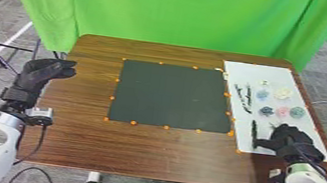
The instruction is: Arrange flowers
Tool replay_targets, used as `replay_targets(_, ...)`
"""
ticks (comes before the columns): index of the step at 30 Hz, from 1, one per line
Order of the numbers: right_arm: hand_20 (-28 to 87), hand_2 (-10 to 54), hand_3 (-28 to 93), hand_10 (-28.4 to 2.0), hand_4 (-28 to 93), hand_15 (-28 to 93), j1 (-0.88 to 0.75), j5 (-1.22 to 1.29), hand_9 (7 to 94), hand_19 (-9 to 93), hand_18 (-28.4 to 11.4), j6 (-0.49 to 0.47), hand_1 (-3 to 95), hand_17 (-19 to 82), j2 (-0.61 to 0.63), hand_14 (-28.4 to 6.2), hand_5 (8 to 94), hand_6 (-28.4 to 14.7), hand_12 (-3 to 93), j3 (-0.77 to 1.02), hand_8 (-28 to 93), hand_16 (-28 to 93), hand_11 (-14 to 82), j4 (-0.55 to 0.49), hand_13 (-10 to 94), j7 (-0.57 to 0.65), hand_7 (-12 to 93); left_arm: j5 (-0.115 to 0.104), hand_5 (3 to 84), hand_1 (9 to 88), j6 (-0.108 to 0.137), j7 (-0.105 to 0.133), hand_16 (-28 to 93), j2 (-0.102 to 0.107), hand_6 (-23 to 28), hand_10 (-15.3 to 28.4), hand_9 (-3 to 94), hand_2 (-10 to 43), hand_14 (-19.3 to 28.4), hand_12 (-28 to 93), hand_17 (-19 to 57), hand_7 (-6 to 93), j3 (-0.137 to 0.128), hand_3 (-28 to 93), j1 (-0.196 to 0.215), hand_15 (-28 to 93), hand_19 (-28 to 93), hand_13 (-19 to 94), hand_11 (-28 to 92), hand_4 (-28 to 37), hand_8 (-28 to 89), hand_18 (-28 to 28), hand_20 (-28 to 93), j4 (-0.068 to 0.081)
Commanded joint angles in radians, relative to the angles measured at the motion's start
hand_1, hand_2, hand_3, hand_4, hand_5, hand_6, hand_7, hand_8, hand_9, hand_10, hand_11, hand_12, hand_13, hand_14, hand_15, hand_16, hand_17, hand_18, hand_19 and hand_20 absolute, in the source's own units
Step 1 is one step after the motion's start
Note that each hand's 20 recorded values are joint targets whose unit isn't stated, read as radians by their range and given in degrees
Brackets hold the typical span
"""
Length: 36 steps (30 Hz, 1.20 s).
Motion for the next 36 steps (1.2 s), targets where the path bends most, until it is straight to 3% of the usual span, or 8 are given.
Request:
replay_targets(1,61,-9.5,54,-12.5,-19,68,0.007,0.002,81.9,93,-13.2,-0.039,38.9,65,-0.012,-2.5,67.4,-5.3,32.1,-0.053,-4,39,42.8,-0.006,89,0.006,18,0.002,51.1,31.2,-0.013,-0.013,-4,-0.010,6.1,15.3,51.3,-1.0,19.0,12,6.9,17.5,-0.015,60,0.017,25,13,41,26,-18.2,-8,11.0,13,-0.013)
replay_targets(14,59,-9.5,56,-12.6,-17,67,0.059,0.107,83.7,93,-12.6,-0.195,44.6,66,-0.056,-2.4,70.9,-5.3,30.9,-0.094,-3,39,41.9,-0.027,90,0.066,24,-0.007,50.8,31.2,-0.024,-0.030,-4,-0.017,6.3,15.4,51.1,-1.0,19.1,12,6.8,17.2,-0.031,60,0.027,24,13,41,26,-18.1,-8,11.1,13,-0.017)
replay_targets(17,58,-9.5,52,-12.7,-13,66,0.063,0.155,84.2,93,-12.3,-0.261,48.4,66,-0.067,-2.5,70.8,-5.0,30.8,-0.079,14,39,41.3,-0.039,90,0.096,23,-0.008,50.8,31.3,-0.029,-0.039,-4,-0.020,6.3,15.5,51.0,-1.0,19.1,12,6.8,17.0,-0.044,60,0.040,24,13,41,26,-18.1,-7,11.1,13,-0.023)
replay_targets(23,54,-9.5,-21,-13.1,39,62,0.066,0.213,84.7,93,-11.4,-0.321,80.9,66,-0.085,-2.5,71.3,-4.5,30.8,-0.062,30,40,39.3,-0.051,91,0.127,22,-0.010,50.7,31.3,-0.034,-0.044,-4,-0.023,6.3,15.3,50.7,-1.1,19.0,12,6.7,16.9,-0.058,60,0.052,24,13,41,26,-18.0,-7,11.1,13,-0.027)
replay_targets(27,53,-9.5,-9,-12.8,32,62,0.070,0.241,85.3,93,-11.3,-0.314,78.4,66,-0.092,-2.6,72.2,-4.1,30.3,-0.065,30,40,39.8,-0.044,91,0.124,24,-0.009,50.5,31.2,-0.041,-0.056,-4,-0.033,6.3,15.4,50.6,-1.2,19.1,12,6.6,16.8,-0.069,60,0.066,24,13,40,26,-18.0,-7,11.1,13,-0.035)
replay_targets(29,53,-9.5,23,-12.7,9,62,0.076,0.250,86.1,93,-11.3,-0.299,68.4,66,-0.095,-2.5,72.6,-3.6,30.1,-0.068,31,39,40.4,-0.042,91,0.119,26,-0.010,50.4,31.1,-0.044,-0.058,-4,-0.035,6.3,15.4,50.5,-1.2,19.1,12,6.6,16.8,-0.079,60,0.075,24,13,40,25,-17.9,-7,11.1,13,-0.040)
replay_targets(32,52,-9.5,41,-12.7,-1,61,0.085,0.285,87.7,93,-12.0,-0.284,63.3,67,-0.099,-2.5,73.7,-2.5,29.7,-0.063,30,39,40.7,-0.039,93,0.108,30,-0.009,50.3,31.1,-0.047,-0.059,-4,-0.031,6.3,15.4,50.3,-1.1,19.1,12,6.6,16.8,-0.081,60,0.066,24,13,40,25,-17.9,-7,11.0,13,-0.040)
replay_targets(36,54,-9.4,46,-12.7,-2,62,0.087,0.383,88.4,93,-12.8,-0.313,61.3,67,-0.108,-2.6,74.6,-2.7,30.0,-0.033,31,40,40.9,-0.035,93,0.099,30,-0.014,49.9,30.8,-0.052,-0.062,-4,-0.036,6.2,15.5,49.9,-0.8,19.1,12,6.4,16.5,-0.071,60,0.055,24,13,40,25,-18.0,-7,11.0,13,-0.037)
